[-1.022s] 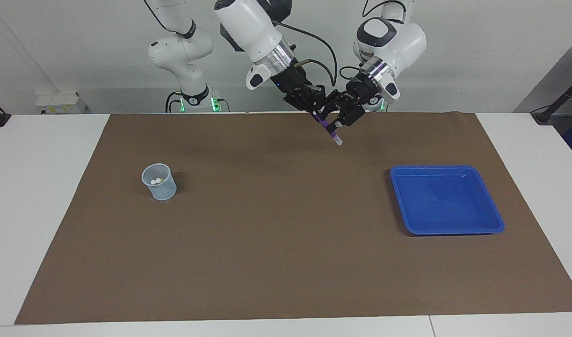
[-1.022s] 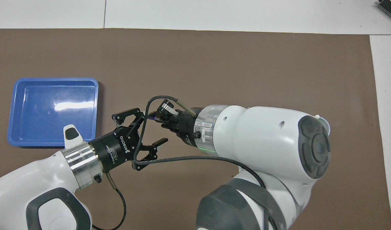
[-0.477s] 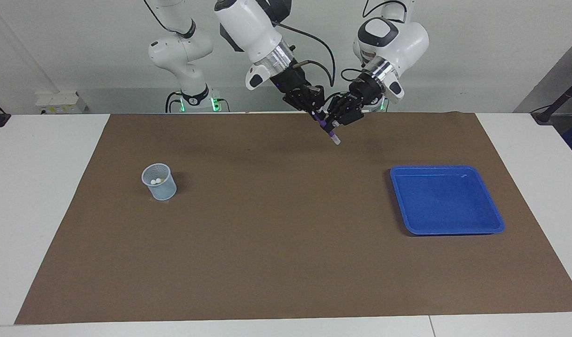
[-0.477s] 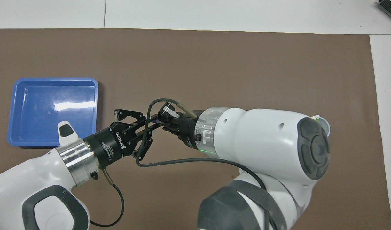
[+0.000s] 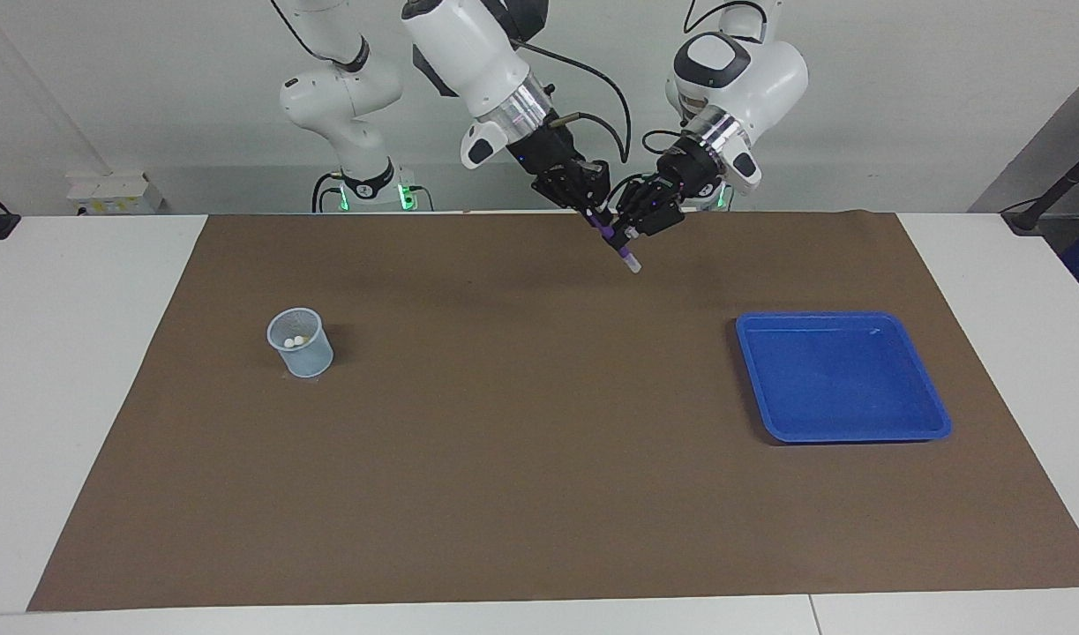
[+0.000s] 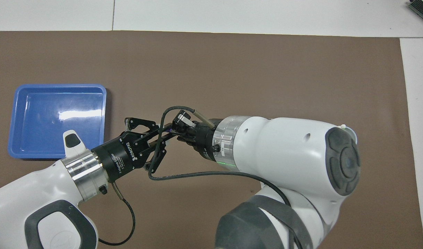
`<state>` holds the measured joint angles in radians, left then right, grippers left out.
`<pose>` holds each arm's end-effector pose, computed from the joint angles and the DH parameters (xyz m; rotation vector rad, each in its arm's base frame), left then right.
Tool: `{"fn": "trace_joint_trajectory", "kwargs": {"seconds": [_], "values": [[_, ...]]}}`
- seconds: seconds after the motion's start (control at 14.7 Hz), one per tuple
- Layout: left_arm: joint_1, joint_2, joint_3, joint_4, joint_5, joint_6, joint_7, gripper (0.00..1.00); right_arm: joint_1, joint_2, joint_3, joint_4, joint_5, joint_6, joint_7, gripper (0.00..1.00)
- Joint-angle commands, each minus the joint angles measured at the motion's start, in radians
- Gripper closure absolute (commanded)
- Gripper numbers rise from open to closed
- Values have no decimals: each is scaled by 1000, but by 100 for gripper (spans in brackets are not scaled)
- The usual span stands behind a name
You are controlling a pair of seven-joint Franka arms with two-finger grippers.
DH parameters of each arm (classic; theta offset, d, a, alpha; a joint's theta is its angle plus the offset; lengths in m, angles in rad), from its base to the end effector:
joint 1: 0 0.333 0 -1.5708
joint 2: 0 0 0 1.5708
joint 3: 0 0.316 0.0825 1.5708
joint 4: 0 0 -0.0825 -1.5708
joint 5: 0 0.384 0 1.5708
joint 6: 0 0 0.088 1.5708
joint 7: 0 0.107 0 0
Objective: Right arm passes pens to left for tray arrangement
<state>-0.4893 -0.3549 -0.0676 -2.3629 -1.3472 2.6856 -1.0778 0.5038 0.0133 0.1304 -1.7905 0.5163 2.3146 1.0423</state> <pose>0.4188 -0.2270 0.5198 1.4667 1.4850 -0.3306 0.4852 0.3681 0.5917 -2.3286 0.8019 0.0128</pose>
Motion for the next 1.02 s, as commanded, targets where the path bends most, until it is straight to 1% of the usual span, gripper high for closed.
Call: {"fn": "trace_joint_trajectory", "kwargs": {"seconds": [0.0,0.2,0.34,0.48,0.55,0.61,0.75,0.82,0.95], "values": [[-23,2,-8,10,-16,-10,7,100,-10,-6,5,-7,27,26,-19,0],[-15,2,-6,8,-7,-20,18,100,-14,-4,3,-4,25,25,-25,0],[-12,2,-6,5,31,-33,59,100,-19,-4,-2,-4,7,9,-33,0],[-2,1,-5,1,103,-78,91,100,-47,-4,-2,-4,-19,-12,-44,0],[17,1,-3,2,176,-120,93,100,-57,-4,-2,-3,-41,-35,-77,0],[46,1,-4,4,280,-182,99,100,-71,-6,-3,-3,-64,-65,-129,0],[109,1,-5,25,490,-353,146,100,-111,-12,-3,-4,-84,-145,-261,0],[136,2,-5,45,572,-434,206,100,-135,-13,-3,-4,-85,-187,-325,0],[201,2,-3,68,667,-585,362,100,-195,-21,-3,-7,-114,-276,-466,0]]}}
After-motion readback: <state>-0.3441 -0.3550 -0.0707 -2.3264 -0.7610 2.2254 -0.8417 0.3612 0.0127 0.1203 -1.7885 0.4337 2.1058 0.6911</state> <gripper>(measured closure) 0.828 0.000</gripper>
